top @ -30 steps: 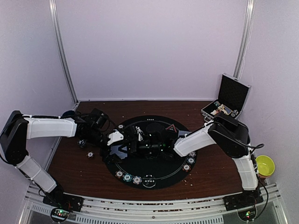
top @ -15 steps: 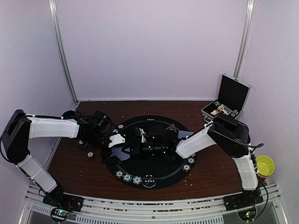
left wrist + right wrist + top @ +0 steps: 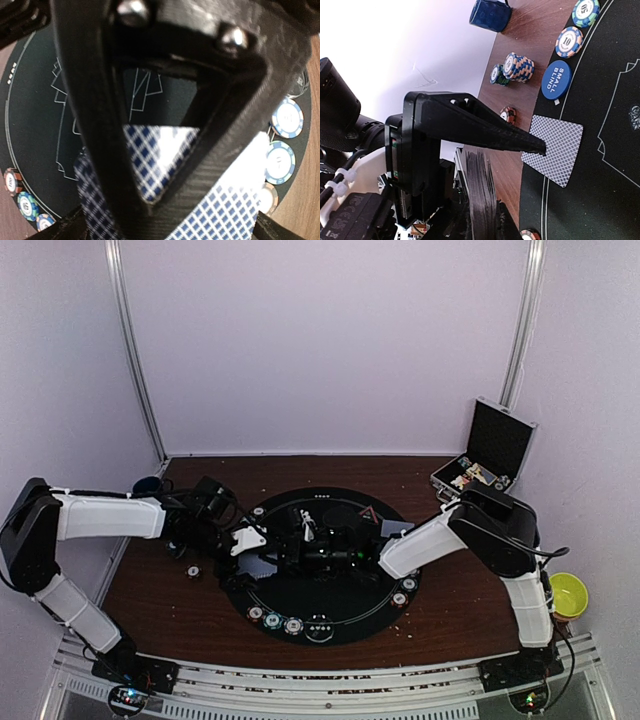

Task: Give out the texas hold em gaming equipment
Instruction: Pass from the right arm to the left

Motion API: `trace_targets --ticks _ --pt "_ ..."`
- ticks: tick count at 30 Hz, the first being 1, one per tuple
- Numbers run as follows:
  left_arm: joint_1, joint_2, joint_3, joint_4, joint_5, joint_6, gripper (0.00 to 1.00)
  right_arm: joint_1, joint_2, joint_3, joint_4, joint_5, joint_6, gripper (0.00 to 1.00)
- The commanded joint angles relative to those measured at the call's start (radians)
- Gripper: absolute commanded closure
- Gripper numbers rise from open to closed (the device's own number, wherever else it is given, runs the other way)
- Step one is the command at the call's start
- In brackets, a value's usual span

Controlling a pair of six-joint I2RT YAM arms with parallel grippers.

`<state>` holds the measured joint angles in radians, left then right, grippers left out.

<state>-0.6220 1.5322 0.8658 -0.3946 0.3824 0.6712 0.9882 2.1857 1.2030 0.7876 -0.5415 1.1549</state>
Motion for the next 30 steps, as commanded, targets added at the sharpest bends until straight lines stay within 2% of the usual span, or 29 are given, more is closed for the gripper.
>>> trace_targets --ticks 1,4,7,11,17,21,30 --pt "-0.002 -0.003 -0.006 0.041 0.000 0.011 0.02 -0.004 -0.051 -0.016 0.059 0.017 0.016 1.00" --pt "-0.003 0.009 -0.003 0.041 -0.002 0.009 0.03 -0.005 -0.055 -0.016 0.053 0.022 0.013 1.00" --pt "-0.003 0.001 -0.004 0.041 0.005 0.010 0.09 -0.004 -0.055 -0.016 0.052 0.021 0.012 1.00" --pt "-0.003 -0.004 -0.004 0.041 0.013 0.011 0.21 -0.005 -0.055 -0.019 0.055 0.025 0.013 1.00" --pt "-0.003 -0.004 0.001 0.031 0.027 0.011 0.45 -0.008 -0.051 -0.020 0.053 0.026 0.010 1.00" --pt "-0.002 -0.007 0.001 0.031 0.029 0.011 0.54 -0.010 -0.046 -0.016 0.056 0.023 0.012 1.00" --pt "-0.003 -0.003 0.007 0.030 0.020 0.002 0.62 -0.011 -0.043 -0.006 0.046 0.008 0.004 0.99"
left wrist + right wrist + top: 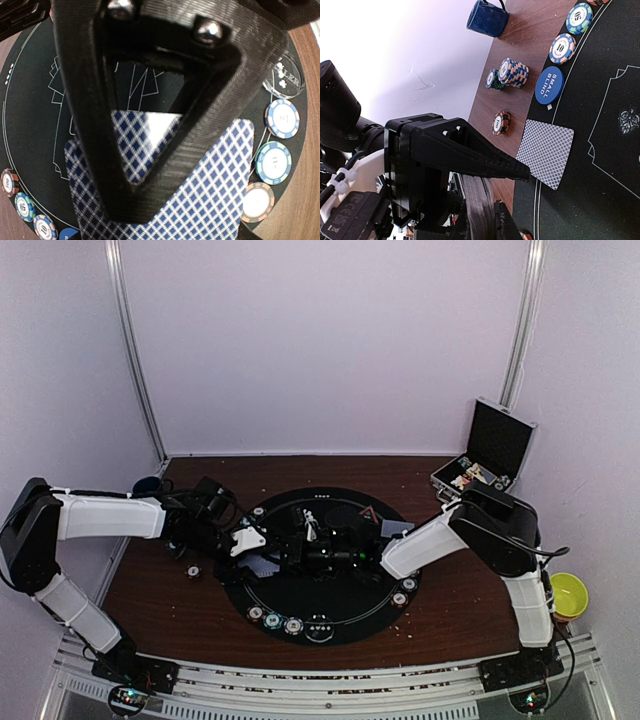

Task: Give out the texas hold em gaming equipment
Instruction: Pass from the right arm to the left, then pass from the left arm to the right

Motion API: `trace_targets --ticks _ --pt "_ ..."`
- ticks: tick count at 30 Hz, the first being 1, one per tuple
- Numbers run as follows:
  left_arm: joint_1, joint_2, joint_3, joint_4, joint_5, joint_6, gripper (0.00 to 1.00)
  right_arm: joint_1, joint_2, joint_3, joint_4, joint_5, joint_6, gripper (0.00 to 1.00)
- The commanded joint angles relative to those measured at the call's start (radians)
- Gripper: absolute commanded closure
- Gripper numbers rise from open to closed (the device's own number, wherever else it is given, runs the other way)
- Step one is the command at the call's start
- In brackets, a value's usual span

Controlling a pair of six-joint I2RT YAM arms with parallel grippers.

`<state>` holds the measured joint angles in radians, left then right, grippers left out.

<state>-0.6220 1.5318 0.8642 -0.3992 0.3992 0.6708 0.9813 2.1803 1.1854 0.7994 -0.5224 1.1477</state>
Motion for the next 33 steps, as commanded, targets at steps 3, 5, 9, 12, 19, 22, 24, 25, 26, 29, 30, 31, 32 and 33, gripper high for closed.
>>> trace_targets --ticks 3,5,9,12,19,22,24,25,26,29,30,31,32,33 --pt "-0.003 -0.002 0.008 0.035 0.002 0.000 0.63 -0.002 -0.037 0.013 0.014 -0.013 0.000 0.90" --pt "-0.003 -0.003 0.010 0.035 0.000 -0.002 0.64 -0.002 -0.034 0.014 0.009 -0.019 -0.002 0.88" --pt "-0.003 -0.003 0.011 0.034 0.000 -0.002 0.66 0.001 -0.017 0.027 0.009 -0.036 0.000 0.80" --pt "-0.004 -0.001 0.011 0.036 0.000 -0.003 0.67 0.003 -0.002 0.042 0.002 -0.046 0.001 0.76" --pt "-0.005 -0.001 0.012 0.035 0.002 -0.005 0.67 0.013 0.024 0.069 -0.015 -0.056 0.000 0.71" --pt "-0.007 -0.003 0.011 0.035 0.003 -0.004 0.67 0.018 0.040 0.094 -0.046 -0.060 -0.007 0.71" --pt "-0.007 -0.004 0.011 0.036 0.001 -0.004 0.67 0.022 0.052 0.106 -0.049 -0.063 -0.005 0.70" --pt "-0.009 -0.004 0.010 0.036 0.001 -0.003 0.67 0.022 0.056 0.111 -0.048 -0.067 -0.001 0.70" --pt "-0.011 -0.004 0.010 0.035 0.000 -0.003 0.67 0.024 0.061 0.115 -0.048 -0.069 0.002 0.71" --pt "-0.011 -0.005 0.010 0.035 -0.002 -0.003 0.67 0.025 0.068 0.119 -0.037 -0.075 0.014 0.81" --pt "-0.011 -0.007 0.010 0.036 -0.001 -0.004 0.66 0.026 0.070 0.118 -0.029 -0.079 0.021 0.86" --pt "-0.011 -0.007 0.010 0.034 0.000 -0.004 0.65 0.025 0.072 0.116 -0.019 -0.082 0.029 0.91" --pt "-0.010 -0.007 0.010 0.035 0.000 -0.004 0.63 0.026 0.074 0.113 -0.008 -0.087 0.037 0.96" --pt "-0.011 -0.008 0.009 0.035 0.002 -0.004 0.59 0.026 0.075 0.109 0.008 -0.091 0.047 1.00"
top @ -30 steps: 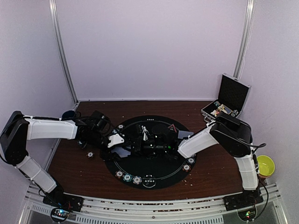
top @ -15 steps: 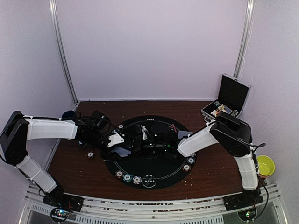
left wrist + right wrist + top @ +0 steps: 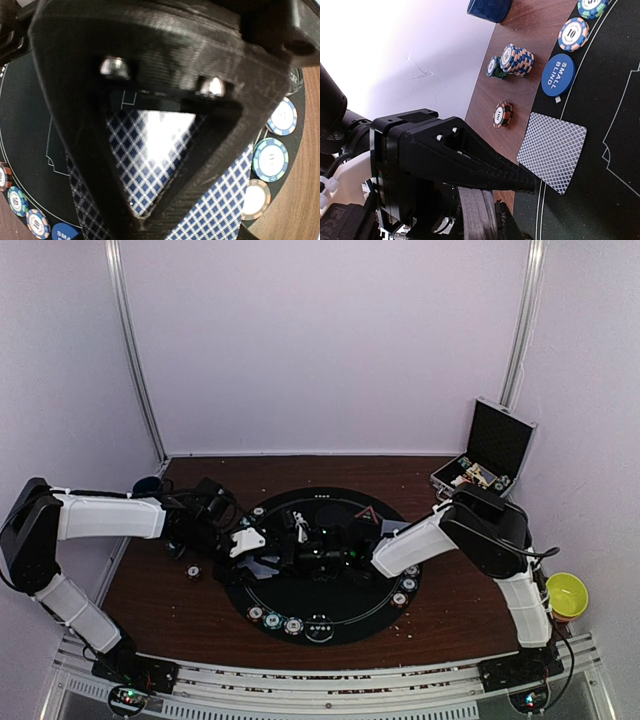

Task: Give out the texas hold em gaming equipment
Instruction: Pass from the left arm to the right

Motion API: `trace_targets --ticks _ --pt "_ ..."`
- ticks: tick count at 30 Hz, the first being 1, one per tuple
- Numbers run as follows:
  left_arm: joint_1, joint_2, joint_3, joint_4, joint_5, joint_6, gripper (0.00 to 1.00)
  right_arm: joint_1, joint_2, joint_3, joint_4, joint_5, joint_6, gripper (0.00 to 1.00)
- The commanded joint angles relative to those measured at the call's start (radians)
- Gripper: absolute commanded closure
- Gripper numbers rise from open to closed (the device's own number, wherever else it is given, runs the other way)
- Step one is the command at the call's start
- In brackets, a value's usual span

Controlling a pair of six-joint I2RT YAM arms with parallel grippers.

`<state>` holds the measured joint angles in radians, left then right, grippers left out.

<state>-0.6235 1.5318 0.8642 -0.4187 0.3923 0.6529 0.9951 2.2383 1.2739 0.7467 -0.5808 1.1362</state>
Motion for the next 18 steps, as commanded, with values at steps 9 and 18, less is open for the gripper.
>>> trace_targets --ticks 9,18 --pt "-0.009 -0.035 0.003 0.066 0.046 0.014 0.15 0.010 -0.001 -0.047 0.214 -0.043 0.132 1.00" --pt "0.004 -0.042 0.007 0.054 0.084 0.022 0.19 0.007 -0.014 -0.080 0.246 -0.032 0.146 1.00"
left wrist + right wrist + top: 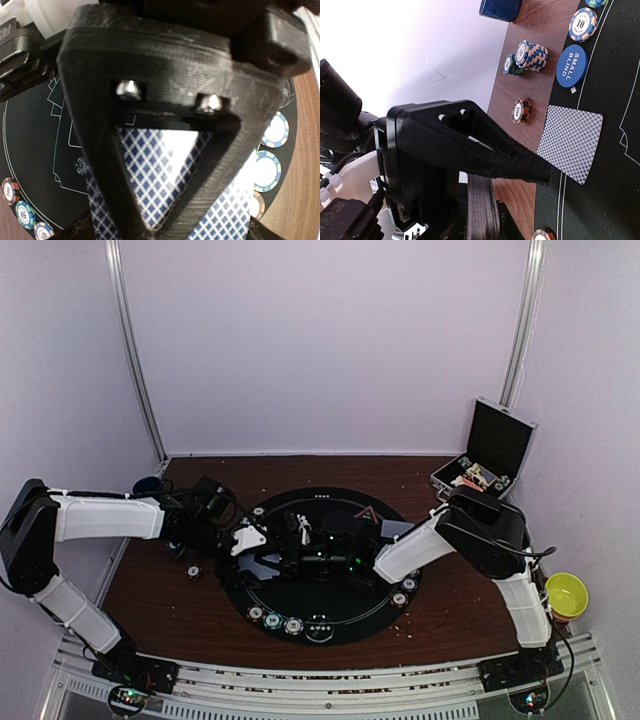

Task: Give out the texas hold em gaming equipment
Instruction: Pass from the left arm to the right, then pass from the right arm to the left

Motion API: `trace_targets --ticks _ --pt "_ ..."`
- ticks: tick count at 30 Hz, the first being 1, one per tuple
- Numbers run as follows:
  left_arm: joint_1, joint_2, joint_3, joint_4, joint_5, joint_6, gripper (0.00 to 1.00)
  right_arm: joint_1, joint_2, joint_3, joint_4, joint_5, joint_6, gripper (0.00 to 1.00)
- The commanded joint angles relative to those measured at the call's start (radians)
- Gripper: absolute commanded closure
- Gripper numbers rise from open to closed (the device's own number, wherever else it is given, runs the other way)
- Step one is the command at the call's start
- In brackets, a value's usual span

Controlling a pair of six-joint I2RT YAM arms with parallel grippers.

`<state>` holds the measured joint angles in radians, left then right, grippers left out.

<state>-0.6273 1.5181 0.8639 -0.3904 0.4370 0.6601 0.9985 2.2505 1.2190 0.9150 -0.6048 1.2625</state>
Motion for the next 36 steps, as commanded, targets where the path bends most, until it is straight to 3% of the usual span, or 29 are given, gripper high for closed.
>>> trace_targets --ticks 1,8,13,17,26,33,36 --pt "0.008 -0.028 0.009 0.024 0.042 0.017 0.20 0.004 -0.028 -0.029 0.081 -0.007 0.022 1.00" --pt "0.014 -0.023 0.012 0.015 0.054 0.025 0.23 0.002 -0.035 -0.030 0.087 -0.007 0.027 1.00" --pt "0.018 -0.019 0.013 0.018 0.049 0.024 0.17 0.002 -0.041 -0.035 0.080 -0.006 0.021 1.00" --pt "0.018 -0.015 0.013 0.016 0.048 0.024 0.23 0.000 -0.047 -0.038 0.080 -0.004 0.018 1.00" --pt "0.020 0.001 0.015 0.012 0.042 0.027 0.24 -0.004 -0.062 -0.042 0.073 -0.002 0.012 1.00" --pt "0.019 0.005 0.015 0.011 0.040 0.030 0.52 -0.007 -0.062 -0.047 0.080 -0.001 0.014 1.00" --pt "0.020 0.003 0.015 0.011 0.040 0.029 0.56 -0.007 -0.063 -0.047 0.077 -0.001 0.011 1.00"
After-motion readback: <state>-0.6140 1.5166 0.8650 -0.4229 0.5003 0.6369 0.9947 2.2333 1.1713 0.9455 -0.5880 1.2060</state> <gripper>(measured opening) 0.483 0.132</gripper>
